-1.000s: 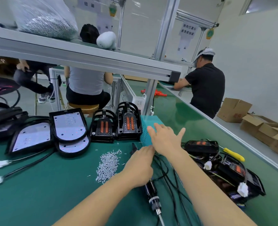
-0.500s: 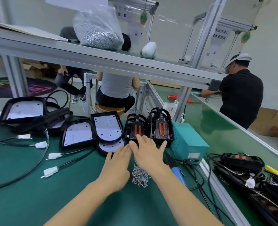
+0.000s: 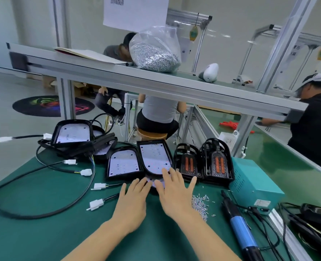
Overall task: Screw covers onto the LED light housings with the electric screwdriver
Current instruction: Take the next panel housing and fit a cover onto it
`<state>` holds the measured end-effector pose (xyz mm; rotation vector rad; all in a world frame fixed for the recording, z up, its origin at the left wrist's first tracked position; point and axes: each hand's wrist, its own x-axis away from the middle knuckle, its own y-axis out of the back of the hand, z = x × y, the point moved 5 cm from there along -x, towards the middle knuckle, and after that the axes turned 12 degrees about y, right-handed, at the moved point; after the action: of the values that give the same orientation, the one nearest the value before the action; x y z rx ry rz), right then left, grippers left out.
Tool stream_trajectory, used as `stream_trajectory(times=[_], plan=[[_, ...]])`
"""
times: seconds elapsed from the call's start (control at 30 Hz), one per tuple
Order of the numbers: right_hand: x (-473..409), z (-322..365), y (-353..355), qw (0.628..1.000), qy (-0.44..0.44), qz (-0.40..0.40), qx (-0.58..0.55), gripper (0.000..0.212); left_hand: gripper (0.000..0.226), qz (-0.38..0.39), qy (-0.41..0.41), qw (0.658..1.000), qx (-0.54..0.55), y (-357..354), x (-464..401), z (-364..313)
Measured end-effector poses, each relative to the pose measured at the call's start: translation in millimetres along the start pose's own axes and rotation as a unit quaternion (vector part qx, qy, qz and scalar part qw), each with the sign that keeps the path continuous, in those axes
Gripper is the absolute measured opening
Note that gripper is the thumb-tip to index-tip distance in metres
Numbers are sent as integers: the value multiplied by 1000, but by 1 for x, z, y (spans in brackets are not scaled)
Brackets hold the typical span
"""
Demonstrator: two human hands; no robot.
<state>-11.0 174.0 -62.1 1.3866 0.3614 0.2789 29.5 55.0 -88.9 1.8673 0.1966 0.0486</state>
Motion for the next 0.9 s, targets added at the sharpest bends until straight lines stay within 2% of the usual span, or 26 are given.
stream_trajectory(times=[0.1,0.3,0.43,0.57,0.63,0.7,0.77,0.83,0.9], plan=[[-7,5,-6,1000,4,4,13,55,61,-9,-6,1000,-1,-5,-3,8],[-14,9,-13,1000,8,8,15,50,55,-114,-15,993,40,14,-30,6],[-18,8,-10,1000,17,-2,-11,45,49,-120,-35,992,3,21,-57,-6],[-21,4,-6,999,32,-1,-2,40,29,-107,-72,987,-95,24,-74,-21],[-22,1,-6,999,32,-3,0,37,29,-105,-80,987,-95,23,-77,-23],[-23,0,-7,1000,29,-4,4,36,32,-122,-72,989,-38,28,-80,-17],[-23,-1,-7,1000,25,-6,14,38,33,-176,-68,982,14,44,-81,-3],[-24,-2,-8,1000,19,-8,15,41,38,-241,-37,970,15,63,-84,22],[-25,0,-8,1000,12,-8,19,42,49,-256,44,965,-33,75,-90,56]])
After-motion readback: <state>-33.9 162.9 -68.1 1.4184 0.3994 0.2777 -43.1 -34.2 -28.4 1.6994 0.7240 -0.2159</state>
